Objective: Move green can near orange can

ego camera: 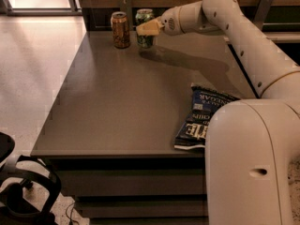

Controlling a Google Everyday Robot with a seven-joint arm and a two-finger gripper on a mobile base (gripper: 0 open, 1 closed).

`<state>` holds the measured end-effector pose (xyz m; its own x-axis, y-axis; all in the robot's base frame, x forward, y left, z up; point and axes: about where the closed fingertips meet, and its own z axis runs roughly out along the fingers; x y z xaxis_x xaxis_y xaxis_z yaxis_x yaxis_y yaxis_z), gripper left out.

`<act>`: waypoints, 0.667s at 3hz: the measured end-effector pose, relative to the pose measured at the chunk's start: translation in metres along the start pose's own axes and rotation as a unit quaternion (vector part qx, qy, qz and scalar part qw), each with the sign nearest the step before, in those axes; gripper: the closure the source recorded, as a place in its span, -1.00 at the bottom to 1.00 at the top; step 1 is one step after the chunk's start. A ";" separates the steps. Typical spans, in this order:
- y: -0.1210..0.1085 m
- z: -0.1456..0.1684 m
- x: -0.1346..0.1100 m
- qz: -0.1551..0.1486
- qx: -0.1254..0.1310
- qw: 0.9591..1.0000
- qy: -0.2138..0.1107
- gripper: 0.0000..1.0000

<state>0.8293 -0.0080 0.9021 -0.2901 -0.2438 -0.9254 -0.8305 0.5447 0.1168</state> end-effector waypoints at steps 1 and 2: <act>-0.017 0.012 0.020 0.021 0.010 1.000 0.005 1.00; -0.030 0.018 0.029 0.024 0.022 0.999 0.007 1.00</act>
Offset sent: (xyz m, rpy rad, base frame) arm 0.0389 -0.0243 -0.0462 -0.0116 0.0279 -0.0973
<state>0.8543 -0.0168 0.8652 -0.3355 -0.2272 -0.9142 -0.7940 0.5905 0.1446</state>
